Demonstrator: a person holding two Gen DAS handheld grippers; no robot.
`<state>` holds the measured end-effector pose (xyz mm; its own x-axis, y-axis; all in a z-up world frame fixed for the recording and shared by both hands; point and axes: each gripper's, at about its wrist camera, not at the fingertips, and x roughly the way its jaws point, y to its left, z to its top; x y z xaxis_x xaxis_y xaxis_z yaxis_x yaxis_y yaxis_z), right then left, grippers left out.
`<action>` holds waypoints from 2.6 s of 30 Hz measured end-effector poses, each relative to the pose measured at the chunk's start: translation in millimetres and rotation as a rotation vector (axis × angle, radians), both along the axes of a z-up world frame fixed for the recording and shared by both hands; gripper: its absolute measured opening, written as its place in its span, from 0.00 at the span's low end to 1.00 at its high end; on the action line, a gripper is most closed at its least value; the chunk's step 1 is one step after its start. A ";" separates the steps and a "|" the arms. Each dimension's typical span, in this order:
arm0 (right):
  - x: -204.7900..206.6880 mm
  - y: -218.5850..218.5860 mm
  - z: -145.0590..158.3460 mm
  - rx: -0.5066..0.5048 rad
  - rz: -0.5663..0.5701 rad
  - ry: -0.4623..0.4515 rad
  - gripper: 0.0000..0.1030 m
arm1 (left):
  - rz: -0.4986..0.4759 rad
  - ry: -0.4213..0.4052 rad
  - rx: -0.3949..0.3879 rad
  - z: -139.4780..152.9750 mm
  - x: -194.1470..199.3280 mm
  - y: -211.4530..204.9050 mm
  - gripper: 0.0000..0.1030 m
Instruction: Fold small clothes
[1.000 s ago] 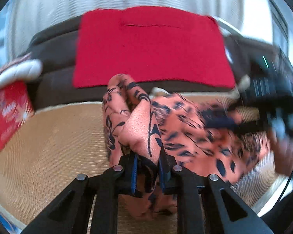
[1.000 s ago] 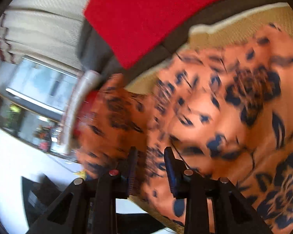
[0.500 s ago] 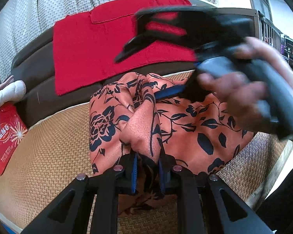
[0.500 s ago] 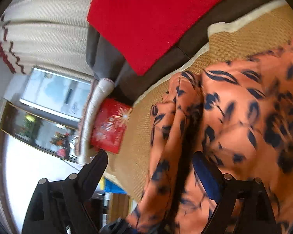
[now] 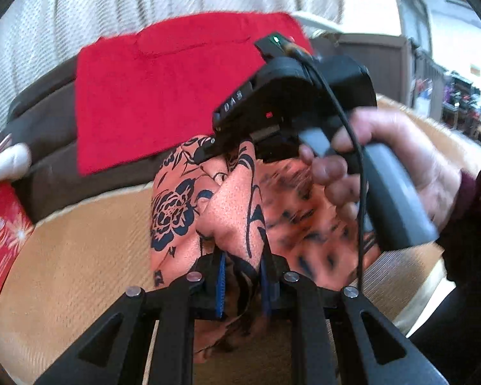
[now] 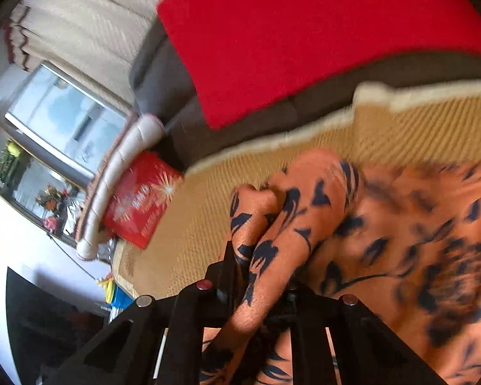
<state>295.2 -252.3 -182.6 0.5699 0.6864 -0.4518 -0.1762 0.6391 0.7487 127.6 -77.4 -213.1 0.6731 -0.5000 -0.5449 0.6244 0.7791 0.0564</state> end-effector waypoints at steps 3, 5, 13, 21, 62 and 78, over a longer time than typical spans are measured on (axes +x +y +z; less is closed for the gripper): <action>-18.0 -47.6 10.8 0.015 -0.071 -0.044 0.11 | -0.095 -0.007 -0.039 22.8 -3.7 -38.3 0.17; -25.6 -81.4 11.6 0.024 -0.128 -0.054 0.11 | -0.155 0.012 -0.068 30.6 -4.2 -67.2 0.17; -15.7 -184.2 -28.2 0.030 -0.263 0.024 0.11 | -0.302 0.143 -0.052 6.7 12.1 -168.7 0.18; 3.5 -204.8 -73.7 0.061 -0.266 0.141 0.15 | -0.363 0.303 -0.015 -15.0 22.3 -162.0 0.44; 47.8 -127.8 -35.5 -0.369 -0.231 0.379 0.16 | -0.087 0.218 0.088 -46.1 60.7 -24.9 0.76; 101.8 -42.3 -37.8 -0.215 0.016 0.309 0.14 | -0.099 0.257 0.052 -50.2 73.1 -14.1 0.76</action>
